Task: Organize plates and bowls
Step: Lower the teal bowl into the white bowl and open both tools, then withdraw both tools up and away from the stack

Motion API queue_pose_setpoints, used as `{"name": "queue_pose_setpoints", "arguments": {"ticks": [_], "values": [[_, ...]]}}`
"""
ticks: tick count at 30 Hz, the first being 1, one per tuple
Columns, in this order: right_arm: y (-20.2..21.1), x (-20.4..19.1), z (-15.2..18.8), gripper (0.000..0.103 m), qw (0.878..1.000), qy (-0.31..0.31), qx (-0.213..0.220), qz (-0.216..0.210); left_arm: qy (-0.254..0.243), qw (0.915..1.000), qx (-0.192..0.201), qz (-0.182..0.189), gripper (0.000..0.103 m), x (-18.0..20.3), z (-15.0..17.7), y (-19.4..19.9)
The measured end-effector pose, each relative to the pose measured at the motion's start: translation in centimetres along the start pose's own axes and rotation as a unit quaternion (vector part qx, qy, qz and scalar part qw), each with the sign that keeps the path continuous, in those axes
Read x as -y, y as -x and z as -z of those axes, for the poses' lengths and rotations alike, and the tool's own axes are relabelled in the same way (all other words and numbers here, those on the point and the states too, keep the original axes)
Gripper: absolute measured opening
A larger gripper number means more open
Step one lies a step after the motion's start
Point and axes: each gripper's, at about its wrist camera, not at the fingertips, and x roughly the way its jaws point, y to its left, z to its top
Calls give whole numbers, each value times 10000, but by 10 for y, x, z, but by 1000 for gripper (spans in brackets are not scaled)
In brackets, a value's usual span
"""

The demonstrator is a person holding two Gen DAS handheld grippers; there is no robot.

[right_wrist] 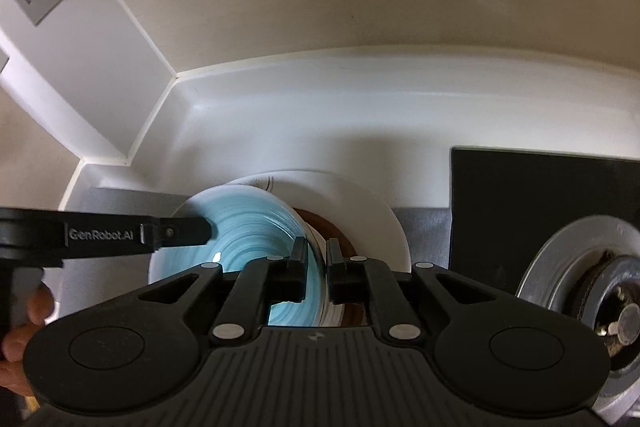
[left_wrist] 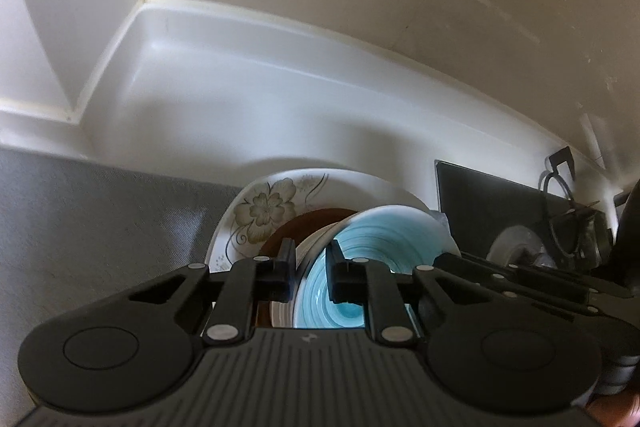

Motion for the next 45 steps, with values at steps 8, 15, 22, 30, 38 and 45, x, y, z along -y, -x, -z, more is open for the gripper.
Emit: {"name": "queue_pose_setpoints", "arguments": {"ticks": [8, 15, 22, 30, 38, 45], "values": [[-9, 10, -18, 10, 9978, -342, -539, -151, 188, 9993, -322, 15, 20, -6, -9, -12], [-14, 12, -14, 9, 9966, -404, -702, -144, -47, 9995, -190, -229, 44, -3, 1, -6], [-4, 1, -11, 9, 9991, -18, -424, 60, -158, 9992, 70, -373, 57, -6, 3, 7], [-4, 11, -10, 8, 9974, -337, -636, -40, 152, 9992, -300, -230, 62, -15, -5, -10], [-4, 9, -8, 8, 9962, -419, -761, -29, 73, 9989, -322, -339, 66, -13, -2, -14], [0, 11, -8, 13, 9963, -430, -743, 4, 118, 9998, -116, -137, 83, -13, 1, 1]]}}
